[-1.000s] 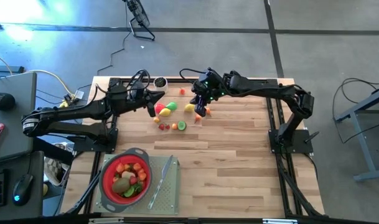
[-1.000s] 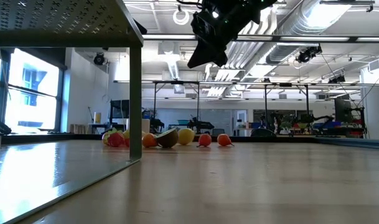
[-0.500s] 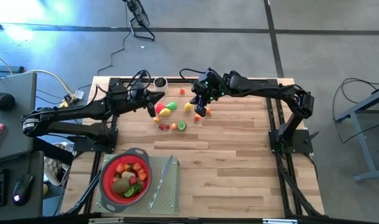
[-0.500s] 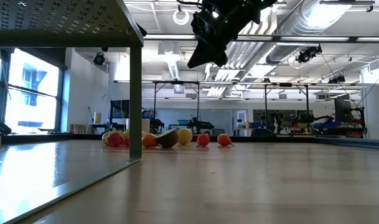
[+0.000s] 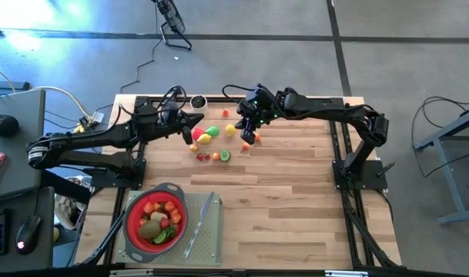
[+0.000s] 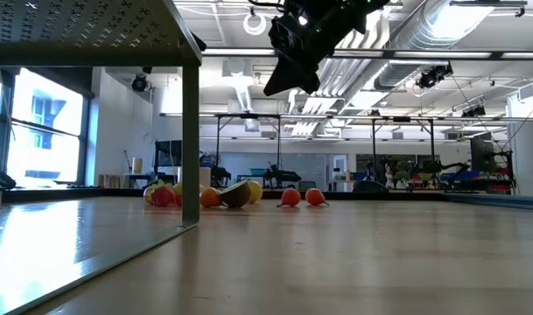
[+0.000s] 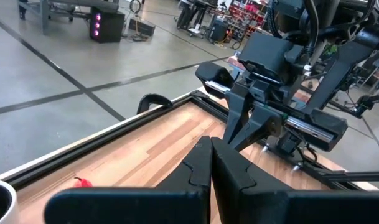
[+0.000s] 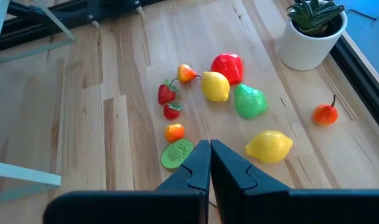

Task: Pick & Place Fruit
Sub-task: Put the lemon into the red strainer bowl on the shelf

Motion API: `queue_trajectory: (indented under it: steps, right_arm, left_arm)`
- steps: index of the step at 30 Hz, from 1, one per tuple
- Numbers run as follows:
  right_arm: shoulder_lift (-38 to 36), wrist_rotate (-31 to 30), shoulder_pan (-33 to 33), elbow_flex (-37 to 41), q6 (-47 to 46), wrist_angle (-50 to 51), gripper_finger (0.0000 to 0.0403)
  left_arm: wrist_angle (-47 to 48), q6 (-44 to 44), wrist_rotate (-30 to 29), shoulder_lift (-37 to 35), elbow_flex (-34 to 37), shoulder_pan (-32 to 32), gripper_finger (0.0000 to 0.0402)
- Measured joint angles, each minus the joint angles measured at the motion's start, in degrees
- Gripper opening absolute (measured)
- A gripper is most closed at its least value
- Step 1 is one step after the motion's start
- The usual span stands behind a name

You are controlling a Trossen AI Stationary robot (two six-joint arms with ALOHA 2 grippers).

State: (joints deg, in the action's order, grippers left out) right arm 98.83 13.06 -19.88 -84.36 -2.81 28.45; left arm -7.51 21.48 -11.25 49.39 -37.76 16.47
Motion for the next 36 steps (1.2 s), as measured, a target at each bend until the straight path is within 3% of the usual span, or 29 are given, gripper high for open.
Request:
queue_trajectory:
  steps: [9,36]
  right_arm:
    - [-0.01,-2.71,0.00,0.00,0.02,-0.98,0.0004]
    - [0.00,-2.47,0.04,0.00,-0.42,-0.85,0.0014]
  left_arm:
    - [0.20,-0.18,-0.29,0.00,-0.02,0.00,0.0000]
    - [0.24,-0.18,-0.48,0.00,-0.02,0.00,0.0000]
